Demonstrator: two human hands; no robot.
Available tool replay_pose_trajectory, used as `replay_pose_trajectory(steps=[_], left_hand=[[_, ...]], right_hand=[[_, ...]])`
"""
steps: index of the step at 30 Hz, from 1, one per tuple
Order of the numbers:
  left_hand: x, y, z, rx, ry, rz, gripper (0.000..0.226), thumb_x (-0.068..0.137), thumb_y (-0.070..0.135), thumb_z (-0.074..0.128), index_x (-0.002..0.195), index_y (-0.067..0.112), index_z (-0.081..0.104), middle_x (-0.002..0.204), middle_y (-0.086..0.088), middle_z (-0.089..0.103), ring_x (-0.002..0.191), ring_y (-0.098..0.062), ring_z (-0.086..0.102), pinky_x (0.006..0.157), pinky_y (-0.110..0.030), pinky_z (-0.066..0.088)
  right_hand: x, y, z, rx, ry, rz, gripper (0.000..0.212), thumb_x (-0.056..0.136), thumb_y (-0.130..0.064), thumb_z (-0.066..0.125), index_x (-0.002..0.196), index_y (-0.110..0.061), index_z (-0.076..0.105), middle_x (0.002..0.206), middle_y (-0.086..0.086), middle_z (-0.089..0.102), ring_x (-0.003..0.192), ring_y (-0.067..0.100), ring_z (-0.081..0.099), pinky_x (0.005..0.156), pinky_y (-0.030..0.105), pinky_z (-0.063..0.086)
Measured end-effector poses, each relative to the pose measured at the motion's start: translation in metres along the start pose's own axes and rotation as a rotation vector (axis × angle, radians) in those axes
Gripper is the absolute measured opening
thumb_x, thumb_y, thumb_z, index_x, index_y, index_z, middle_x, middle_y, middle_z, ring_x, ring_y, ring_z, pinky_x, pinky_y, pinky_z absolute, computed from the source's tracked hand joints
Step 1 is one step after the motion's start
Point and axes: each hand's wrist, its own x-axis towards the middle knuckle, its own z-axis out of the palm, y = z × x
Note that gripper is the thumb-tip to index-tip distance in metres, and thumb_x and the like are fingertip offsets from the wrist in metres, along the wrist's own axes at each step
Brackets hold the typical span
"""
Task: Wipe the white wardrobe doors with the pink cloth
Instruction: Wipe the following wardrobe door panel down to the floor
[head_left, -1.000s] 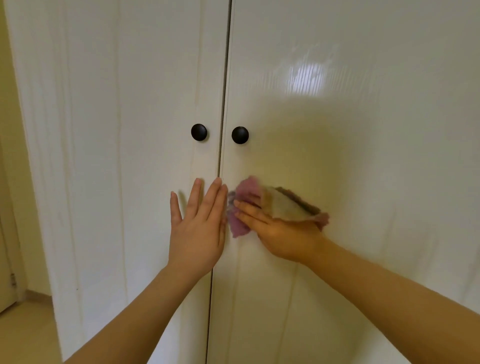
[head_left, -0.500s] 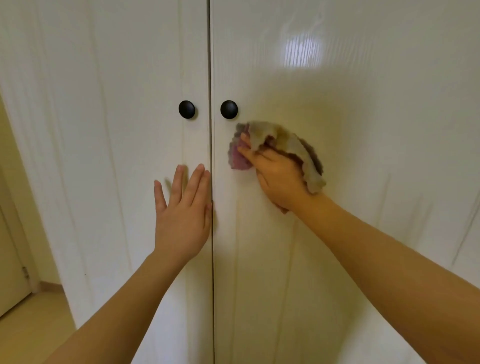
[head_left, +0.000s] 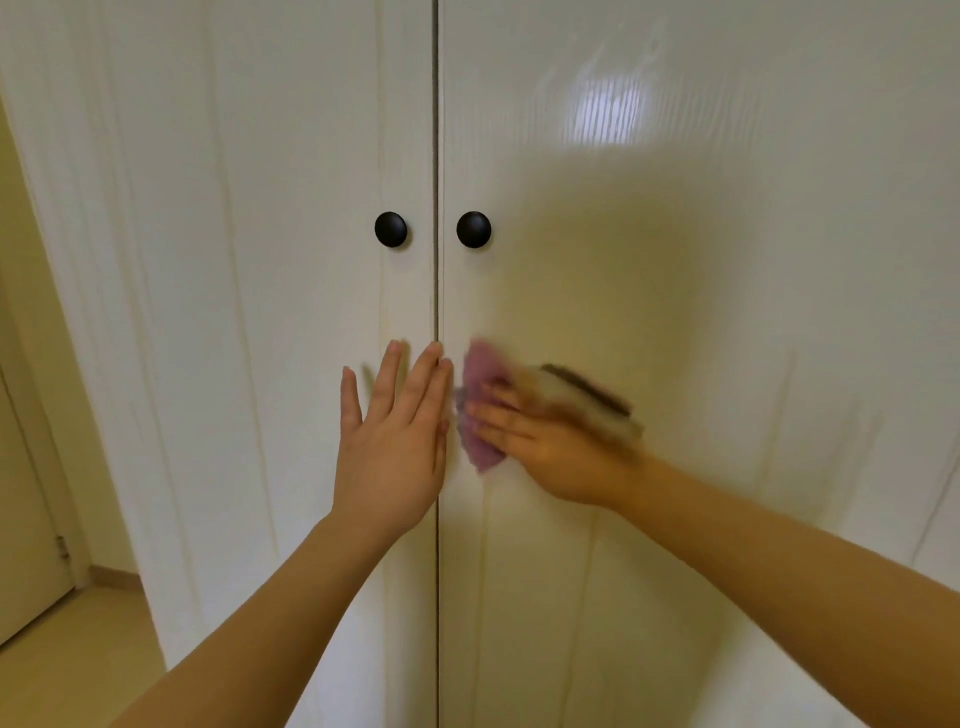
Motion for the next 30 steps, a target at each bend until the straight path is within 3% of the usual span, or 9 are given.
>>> replay_pose_trajectory(steps=[2, 4, 7, 9, 14, 17, 24, 27, 30], left_hand=[[0.004, -0.002, -0.002, -0.007, 0.014, 0.005, 0.051, 0.092, 0.024, 0.031, 0.136, 0.007, 0.049, 0.144, -0.009, 0.045, 0.136, -0.03, 0.024, 0.107, -0.054, 0.012], [0.009, -0.002, -0.003, -0.006, 0.032, 0.004, 0.051, 0.092, 0.023, 0.031, 0.136, 0.006, 0.049, 0.143, -0.008, 0.046, 0.135, -0.03, 0.024, 0.107, -0.053, 0.012], [0.014, 0.009, -0.003, -0.036, 0.047, 0.008, 0.051, 0.091, 0.022, 0.031, 0.136, 0.005, 0.049, 0.144, -0.008, 0.045, 0.136, -0.03, 0.024, 0.108, -0.054, 0.012], [0.014, 0.02, -0.003, -0.06, 0.055, 0.03, 0.05, 0.092, 0.022, 0.031, 0.136, 0.006, 0.049, 0.145, -0.008, 0.044, 0.136, -0.029, 0.024, 0.108, -0.055, 0.013], [0.017, 0.034, 0.001, -0.083, 0.057, 0.059, 0.049, 0.093, 0.023, 0.032, 0.137, 0.006, 0.048, 0.146, -0.006, 0.043, 0.137, -0.029, 0.025, 0.11, -0.054, 0.014], [0.02, 0.046, 0.004, -0.115, 0.058, 0.06, 0.049, 0.094, 0.023, 0.031, 0.137, 0.006, 0.047, 0.146, -0.007, 0.043, 0.137, -0.029, 0.026, 0.111, -0.053, 0.012], [0.025, 0.064, 0.007, -0.147, 0.104, 0.098, 0.048, 0.094, 0.023, 0.033, 0.138, 0.007, 0.043, 0.145, -0.008, 0.043, 0.136, -0.03, 0.028, 0.108, -0.056, 0.017], [0.028, 0.07, 0.008, -0.147, 0.118, 0.084, 0.048, 0.094, 0.022, 0.034, 0.137, 0.005, 0.046, 0.145, -0.008, 0.044, 0.136, -0.03, 0.027, 0.11, -0.055, 0.013], [0.027, 0.079, 0.008, -0.166, 0.122, 0.103, 0.048, 0.093, 0.021, 0.035, 0.137, 0.005, 0.046, 0.145, -0.009, 0.043, 0.136, -0.03, 0.028, 0.11, -0.055, 0.012]], right_hand=[[0.013, 0.0, -0.033, 0.414, -0.018, 0.127, 0.016, 0.094, -0.022, 0.056, 0.098, -0.012, 0.068, 0.094, 0.005, 0.07, 0.097, 0.022, 0.064, 0.092, 0.035, 0.049], [0.028, 0.019, -0.066, 0.424, 0.215, 0.165, 0.016, 0.092, -0.012, 0.056, 0.082, -0.013, 0.068, 0.088, 0.01, 0.068, 0.09, 0.024, 0.064, 0.089, 0.037, 0.047], [0.023, 0.036, -0.073, -0.328, 0.451, 0.095, 0.035, 0.09, -0.003, 0.037, 0.109, -0.002, 0.067, 0.117, 0.022, 0.062, 0.112, 0.035, 0.054, 0.106, 0.036, 0.028], [-0.014, 0.033, -0.037, -0.591, 0.216, -0.029, 0.043, 0.085, -0.002, 0.034, 0.116, -0.003, 0.064, 0.121, 0.014, 0.062, 0.113, 0.034, 0.057, 0.103, 0.04, 0.027], [-0.051, 0.036, -0.062, 0.042, 0.087, 0.151, 0.025, 0.095, -0.016, 0.051, 0.115, -0.022, 0.064, 0.109, -0.004, 0.068, 0.108, 0.013, 0.059, 0.099, 0.032, 0.041], [-0.051, 0.057, -0.087, -0.313, 0.328, 0.243, 0.037, 0.092, -0.008, 0.038, 0.127, -0.01, 0.052, 0.129, 0.014, 0.056, 0.125, 0.025, 0.04, 0.112, 0.034, 0.021], [-0.083, 0.041, -0.078, -0.484, -0.157, 0.009, 0.044, 0.099, 0.004, 0.022, 0.142, 0.001, 0.028, 0.15, 0.011, 0.023, 0.138, 0.014, 0.028, 0.115, 0.028, 0.011], [-0.06, 0.053, -0.109, -0.361, 0.244, 0.372, 0.047, 0.084, 0.006, 0.033, 0.128, 0.006, 0.049, 0.132, 0.027, 0.048, 0.129, 0.036, 0.037, 0.111, 0.033, 0.02], [-0.08, 0.05, -0.074, -0.536, 0.137, 0.161, 0.044, 0.084, -0.006, 0.036, 0.125, -0.005, 0.051, 0.128, 0.014, 0.056, 0.123, 0.03, 0.037, 0.109, 0.035, 0.019]])
